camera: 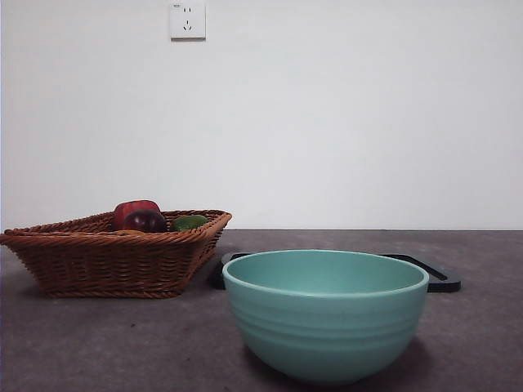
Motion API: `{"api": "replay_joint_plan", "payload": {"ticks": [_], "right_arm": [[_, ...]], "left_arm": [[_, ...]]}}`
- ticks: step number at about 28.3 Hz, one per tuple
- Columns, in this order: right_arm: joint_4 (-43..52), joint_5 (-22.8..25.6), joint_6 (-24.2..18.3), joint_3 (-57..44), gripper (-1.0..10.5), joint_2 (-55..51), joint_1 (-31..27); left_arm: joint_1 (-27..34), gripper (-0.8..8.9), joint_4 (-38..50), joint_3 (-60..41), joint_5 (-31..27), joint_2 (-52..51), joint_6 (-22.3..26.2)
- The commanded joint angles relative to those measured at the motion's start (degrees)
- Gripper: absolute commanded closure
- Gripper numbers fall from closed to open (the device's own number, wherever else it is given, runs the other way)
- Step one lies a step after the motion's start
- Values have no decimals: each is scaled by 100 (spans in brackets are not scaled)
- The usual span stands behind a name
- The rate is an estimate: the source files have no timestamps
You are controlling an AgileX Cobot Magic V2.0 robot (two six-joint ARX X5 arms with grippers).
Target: Pick up the wifruite, put it on the bowl, pick up the plate, put it on desk
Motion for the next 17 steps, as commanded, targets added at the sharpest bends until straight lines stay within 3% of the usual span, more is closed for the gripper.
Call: {"api": "replay_joint_plan", "payload": {"ticks": [1, 3, 5, 7, 8, 17], "right_arm": [[50, 7, -87, 85, 361, 13, 55], [50, 9, -87, 85, 363, 13, 55], [50, 9, -87, 85, 461, 13, 55], [50, 9, -90, 85, 832, 13, 55], [50, 9, -92, 85, 946, 13, 55], [87, 7, -87, 85, 936, 13, 55]], "left_arm": [[-37, 167, 66, 66, 26, 7, 2], [-37, 198, 68, 66, 26, 7, 2], [-37, 344, 81, 66, 26, 7, 2], [-37, 693, 157, 66, 26, 7, 2], [-37, 809, 238, 66, 26, 7, -2], [-37, 794, 409, 68, 26, 7, 2]]}}
